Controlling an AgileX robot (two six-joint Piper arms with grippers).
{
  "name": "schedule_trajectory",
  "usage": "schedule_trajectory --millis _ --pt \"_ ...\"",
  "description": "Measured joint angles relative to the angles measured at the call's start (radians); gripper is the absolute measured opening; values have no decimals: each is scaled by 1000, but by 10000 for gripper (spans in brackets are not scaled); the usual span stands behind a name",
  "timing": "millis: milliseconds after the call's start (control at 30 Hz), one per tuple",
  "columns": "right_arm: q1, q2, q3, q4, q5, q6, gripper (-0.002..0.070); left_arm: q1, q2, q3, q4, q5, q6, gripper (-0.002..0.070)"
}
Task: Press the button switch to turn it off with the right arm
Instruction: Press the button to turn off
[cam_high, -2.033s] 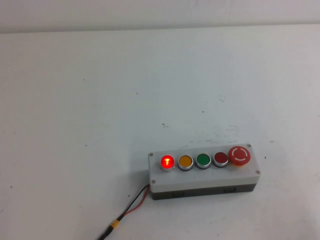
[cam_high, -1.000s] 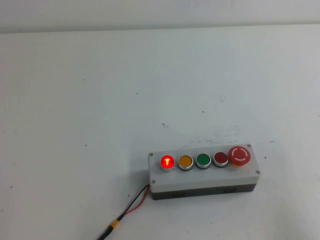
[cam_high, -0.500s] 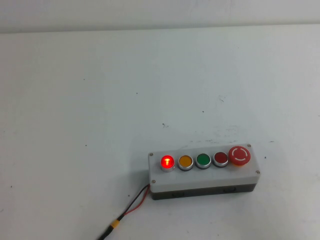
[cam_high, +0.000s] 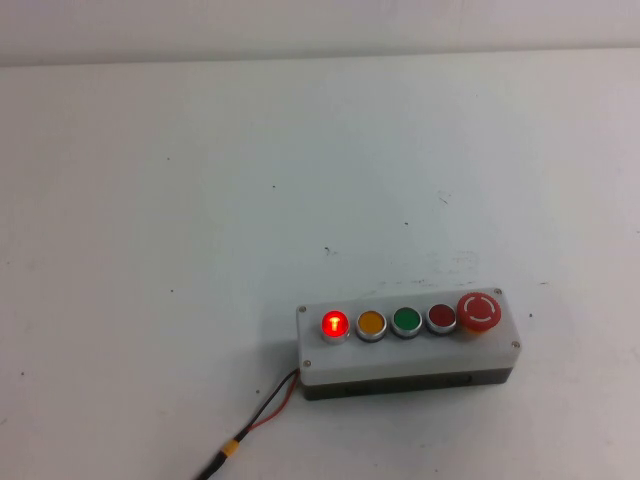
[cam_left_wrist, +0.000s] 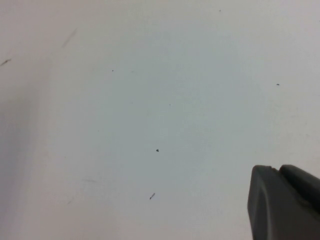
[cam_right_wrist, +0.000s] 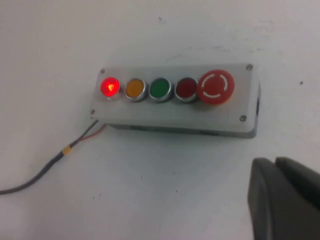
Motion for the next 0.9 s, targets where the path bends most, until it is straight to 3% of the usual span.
schedule_trajectory --millis 200,633,900 --pt "82 256 -170 -113 64 63 -15 0 0 0 0 0 0 -2" --pt "630 717 -489 -417 30 404 -15 0 0 0 0 0 0 -2" --pt "772 1000 -760 -463 80 429 -15 0 0 0 0 0 0 -2"
